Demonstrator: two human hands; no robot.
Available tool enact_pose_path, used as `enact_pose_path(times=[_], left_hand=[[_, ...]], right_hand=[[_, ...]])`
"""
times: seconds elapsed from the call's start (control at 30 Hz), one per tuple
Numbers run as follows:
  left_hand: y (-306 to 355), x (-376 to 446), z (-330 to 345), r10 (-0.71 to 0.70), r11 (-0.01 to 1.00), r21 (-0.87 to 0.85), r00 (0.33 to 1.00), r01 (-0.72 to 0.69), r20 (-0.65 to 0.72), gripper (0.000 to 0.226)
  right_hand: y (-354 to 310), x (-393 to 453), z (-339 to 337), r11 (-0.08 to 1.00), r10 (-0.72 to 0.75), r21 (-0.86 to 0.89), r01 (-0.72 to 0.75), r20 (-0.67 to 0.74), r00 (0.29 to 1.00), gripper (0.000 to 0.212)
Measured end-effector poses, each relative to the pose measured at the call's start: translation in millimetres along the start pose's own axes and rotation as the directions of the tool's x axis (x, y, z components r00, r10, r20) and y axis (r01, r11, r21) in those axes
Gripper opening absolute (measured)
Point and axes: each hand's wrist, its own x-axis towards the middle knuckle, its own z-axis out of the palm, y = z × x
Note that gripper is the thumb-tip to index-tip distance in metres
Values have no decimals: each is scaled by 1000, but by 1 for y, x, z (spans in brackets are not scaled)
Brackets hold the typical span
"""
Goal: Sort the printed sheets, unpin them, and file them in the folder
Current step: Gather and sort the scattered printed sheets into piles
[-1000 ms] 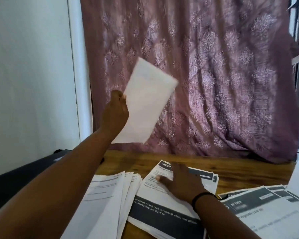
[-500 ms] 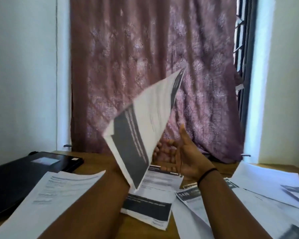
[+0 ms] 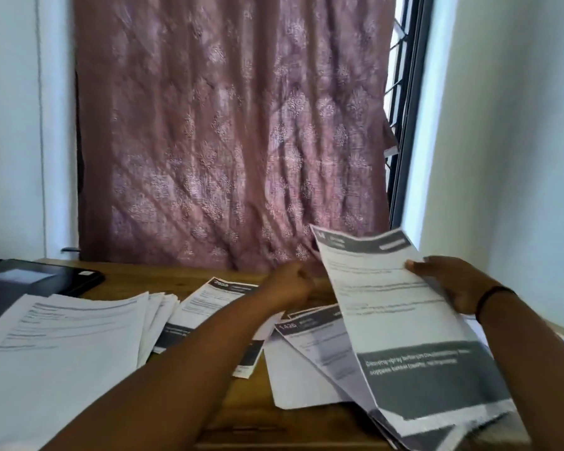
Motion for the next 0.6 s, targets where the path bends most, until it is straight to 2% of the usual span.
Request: enact_pose_path(times=[0.03,0.1,0.17,0.23,0.3,0.47,0.53,0.6], left_hand=[[-5,-9,0,-80,995,-59,996,83,50,15],[-24,-19,2,-306,929,-164,938,332,166,33],[-35,-33,6,-433,884,-74,868,462,244,53],[-34,-50,15,-438,896,70,849,438,295,63],[-32,-56,22,-420,906,178,862,383,285,64],[-19,-60,41,-293,930,296,927,219,233,43],[-19,-59,45,-242,920,360,945,152,218,48],[-21,-55,48,-255,899,414,940,143,228,57]], right_hand=[[7,0,-12,995,8,-95,-13,-45,999,86],[23,3,-23,931,-8,-364,-41,-133,991,64],[37,4,-16,804,-51,-593,-43,-141,989,40],[54,12,-2,689,-114,-724,-26,-144,983,31],[66,14,15,652,-122,-758,-15,-123,985,28],[83,21,25,470,-6,-879,-79,-93,996,80],[79,19,20,441,88,-895,-74,-39,995,80],[71,13,17,422,144,-902,-87,-28,989,69]])
